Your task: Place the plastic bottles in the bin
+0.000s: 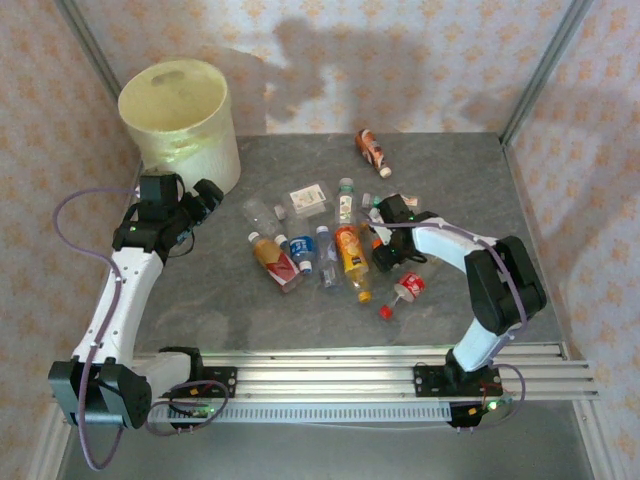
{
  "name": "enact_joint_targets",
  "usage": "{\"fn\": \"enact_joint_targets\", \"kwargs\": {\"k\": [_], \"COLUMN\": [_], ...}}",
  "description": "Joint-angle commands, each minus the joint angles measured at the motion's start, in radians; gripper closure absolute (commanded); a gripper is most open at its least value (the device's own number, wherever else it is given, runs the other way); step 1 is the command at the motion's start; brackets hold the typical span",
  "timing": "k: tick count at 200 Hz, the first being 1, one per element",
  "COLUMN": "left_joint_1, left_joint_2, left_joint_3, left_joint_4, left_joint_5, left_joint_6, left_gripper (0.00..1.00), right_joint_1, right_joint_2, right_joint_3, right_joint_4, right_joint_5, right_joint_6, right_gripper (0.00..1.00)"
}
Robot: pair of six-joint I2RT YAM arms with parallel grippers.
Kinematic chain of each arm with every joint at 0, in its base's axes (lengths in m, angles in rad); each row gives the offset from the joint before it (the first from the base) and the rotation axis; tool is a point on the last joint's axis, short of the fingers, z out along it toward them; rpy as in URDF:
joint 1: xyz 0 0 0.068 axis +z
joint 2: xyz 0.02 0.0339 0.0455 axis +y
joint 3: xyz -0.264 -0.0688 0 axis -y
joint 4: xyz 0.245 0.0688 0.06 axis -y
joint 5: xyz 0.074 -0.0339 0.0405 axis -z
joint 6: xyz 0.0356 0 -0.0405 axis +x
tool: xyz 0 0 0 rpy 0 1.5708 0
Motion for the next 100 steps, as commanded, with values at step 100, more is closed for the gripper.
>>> {"fn": "enact_joint_targets", "kwargs": {"k": [100], "left_joint_1": [-0.016], "left_joint_2": [0.077], "left_joint_3": [0.024], "left_joint_4": [0.080], "left_joint_5": [0.200], "left_joint_6": [-0.036], "left_gripper": [0.00], "right_joint_1": [0.004], "right_joint_2": [-0.315], "right_joint_3": [0.025], "right_joint_4": [0.033], "right_joint_5": [-0.096], "right_joint_6": [0.034], "right_gripper": [0.59]}}
